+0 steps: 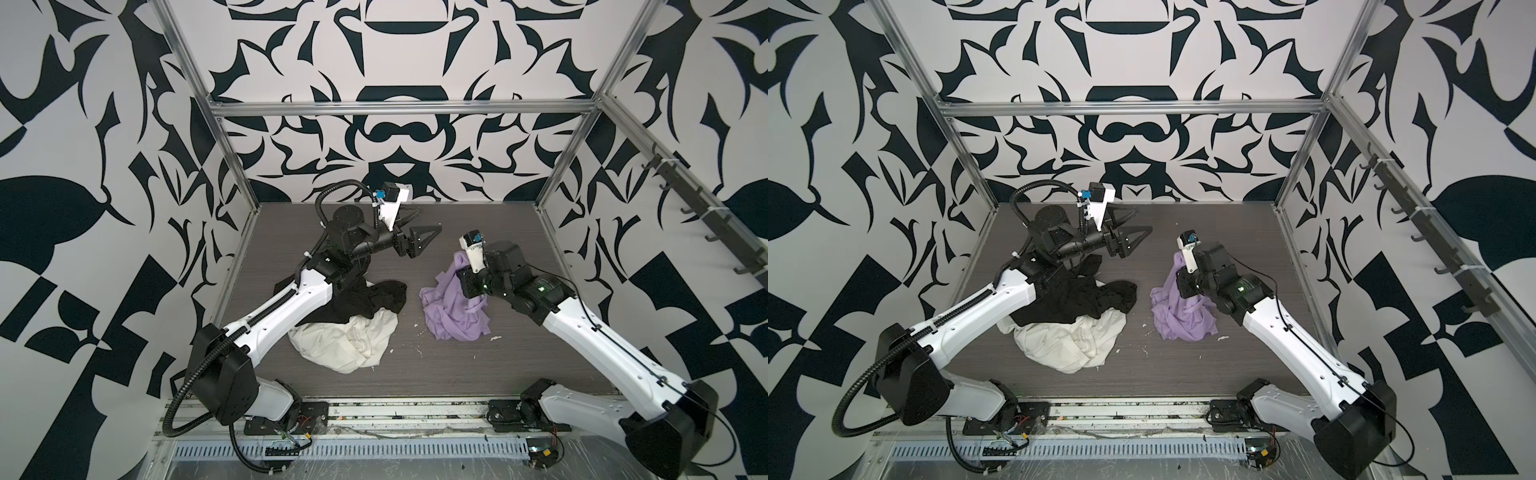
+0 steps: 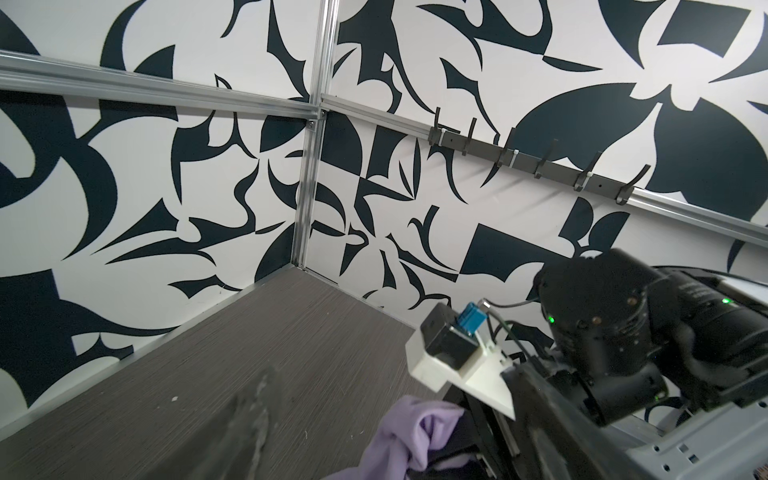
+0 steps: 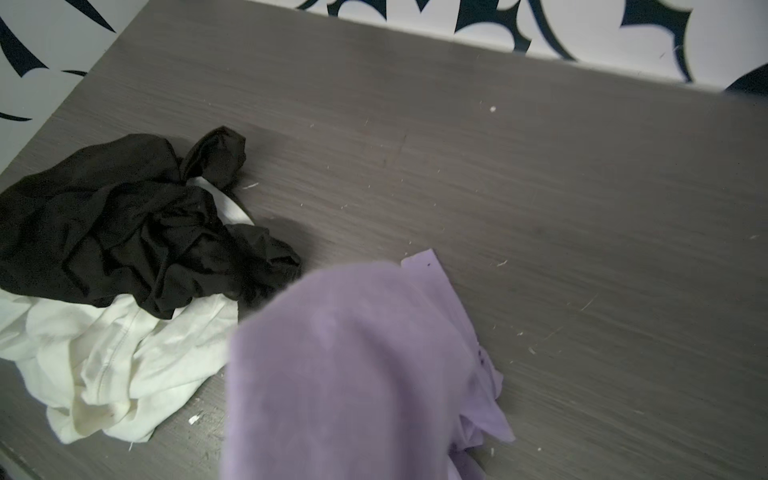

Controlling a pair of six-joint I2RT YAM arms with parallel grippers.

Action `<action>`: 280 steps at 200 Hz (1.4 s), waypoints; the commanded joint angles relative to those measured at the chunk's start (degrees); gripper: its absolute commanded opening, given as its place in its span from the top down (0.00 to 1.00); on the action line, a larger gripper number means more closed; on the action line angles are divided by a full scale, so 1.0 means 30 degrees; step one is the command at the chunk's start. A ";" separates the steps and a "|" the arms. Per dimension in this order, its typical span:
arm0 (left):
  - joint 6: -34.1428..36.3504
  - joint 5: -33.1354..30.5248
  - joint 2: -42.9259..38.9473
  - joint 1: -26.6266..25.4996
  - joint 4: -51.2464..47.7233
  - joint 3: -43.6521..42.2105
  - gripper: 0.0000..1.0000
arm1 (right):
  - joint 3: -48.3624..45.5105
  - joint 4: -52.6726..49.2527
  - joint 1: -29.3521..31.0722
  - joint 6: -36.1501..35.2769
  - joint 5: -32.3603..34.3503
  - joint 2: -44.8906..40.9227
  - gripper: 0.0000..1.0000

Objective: Pick out a specific cloth from the pile
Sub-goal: 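Lower the lavender cloth onto the table with the right gripper and release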

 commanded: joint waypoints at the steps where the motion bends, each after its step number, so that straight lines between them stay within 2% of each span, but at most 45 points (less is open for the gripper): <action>1: -0.0012 -0.0094 -0.0607 0.0061 0.0135 -0.0332 0.12 | -0.0842 0.1066 -0.0074 0.1679 -0.1168 -0.0373 1.00; 99: -0.0148 -0.0535 -0.1388 0.0061 0.0186 -0.1530 0.12 | -0.4625 0.3875 0.0195 0.4406 -0.4300 0.1200 1.00; 122: -0.0193 -0.0528 -0.1435 0.0061 0.0266 -0.1642 0.12 | -0.5129 0.4420 0.0516 0.4663 -0.4539 0.1896 0.96; 164: -0.0211 -0.0539 -0.1488 0.0061 0.0303 -0.1731 0.12 | -0.5639 0.5369 0.0551 0.4837 -0.5610 0.2465 0.94; 199: -0.0278 -0.0489 -0.1499 0.0061 0.0318 -0.1717 0.12 | -0.4709 0.3797 -0.0079 0.3718 -0.5845 0.2257 0.77; 228: -0.0287 -0.0467 -0.1499 0.0061 0.0409 -0.1730 0.12 | -0.3677 0.2012 -0.0541 0.2839 -0.5206 0.1531 0.61; 280: -0.0384 -0.0475 -0.1294 0.0061 0.0596 -0.1600 0.12 | -0.1828 -0.0550 -0.0859 0.1157 -0.3672 0.0889 0.46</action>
